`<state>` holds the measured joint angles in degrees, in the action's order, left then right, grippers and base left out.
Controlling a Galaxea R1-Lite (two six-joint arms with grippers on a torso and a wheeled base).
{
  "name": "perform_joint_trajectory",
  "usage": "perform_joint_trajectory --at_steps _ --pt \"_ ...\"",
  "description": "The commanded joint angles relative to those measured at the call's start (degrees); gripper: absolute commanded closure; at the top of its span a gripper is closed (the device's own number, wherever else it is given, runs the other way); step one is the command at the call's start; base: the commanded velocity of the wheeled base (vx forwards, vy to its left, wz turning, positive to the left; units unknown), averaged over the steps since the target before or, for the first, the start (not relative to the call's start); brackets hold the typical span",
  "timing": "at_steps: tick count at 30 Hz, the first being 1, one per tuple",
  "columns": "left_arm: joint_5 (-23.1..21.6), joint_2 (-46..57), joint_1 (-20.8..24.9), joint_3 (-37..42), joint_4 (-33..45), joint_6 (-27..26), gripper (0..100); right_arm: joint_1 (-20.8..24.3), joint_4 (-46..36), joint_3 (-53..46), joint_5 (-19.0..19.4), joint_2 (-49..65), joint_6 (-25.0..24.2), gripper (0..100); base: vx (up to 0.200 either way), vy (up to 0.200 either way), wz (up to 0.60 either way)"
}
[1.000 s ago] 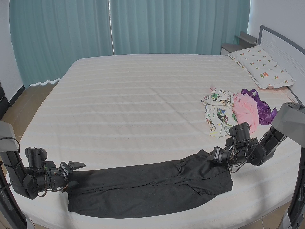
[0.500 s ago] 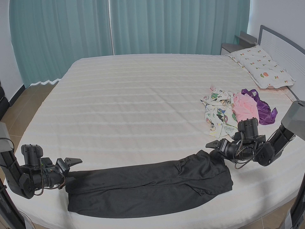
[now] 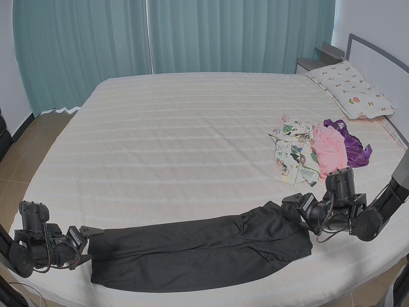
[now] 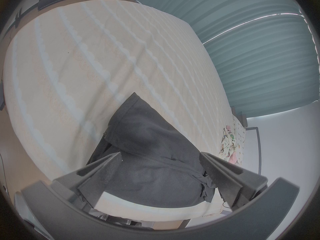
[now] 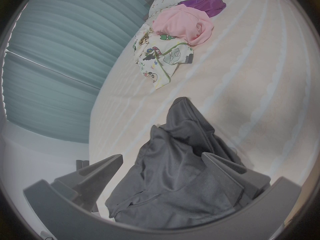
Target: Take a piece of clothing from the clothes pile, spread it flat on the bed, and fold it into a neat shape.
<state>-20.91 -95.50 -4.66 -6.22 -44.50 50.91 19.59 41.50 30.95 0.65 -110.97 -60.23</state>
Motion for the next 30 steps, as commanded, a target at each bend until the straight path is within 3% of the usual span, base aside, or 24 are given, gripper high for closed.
perform_joint_trajectory --at_steps 1,7,14,23,30 --pt "0.34 2.25 0.97 1.91 0.20 0.42 0 1.86 4.56 -5.02 -0.12 2.25 -1.38 0 0.000 0.000 0.00" --pt "0.34 1.46 2.28 1.82 0.11 0.68 0 3.26 10.27 -9.07 -0.21 1.99 -1.55 0 -0.200 0.000 0.00" --pt "0.96 1.46 3.51 -0.55 0.20 3.32 0 3.26 10.71 -9.24 -0.21 2.34 -2.61 0 0.000 0.000 0.00" --pt "10.10 -6.19 11.51 -5.82 0.11 9.82 0 3.00 10.80 -9.51 -0.21 3.04 -2.78 0 0.000 0.000 0.00" --pt "15.55 -12.60 12.65 -6.09 -2.00 10.97 0 2.91 10.71 -9.59 -0.21 3.13 -3.84 0 0.000 0.000 0.00"
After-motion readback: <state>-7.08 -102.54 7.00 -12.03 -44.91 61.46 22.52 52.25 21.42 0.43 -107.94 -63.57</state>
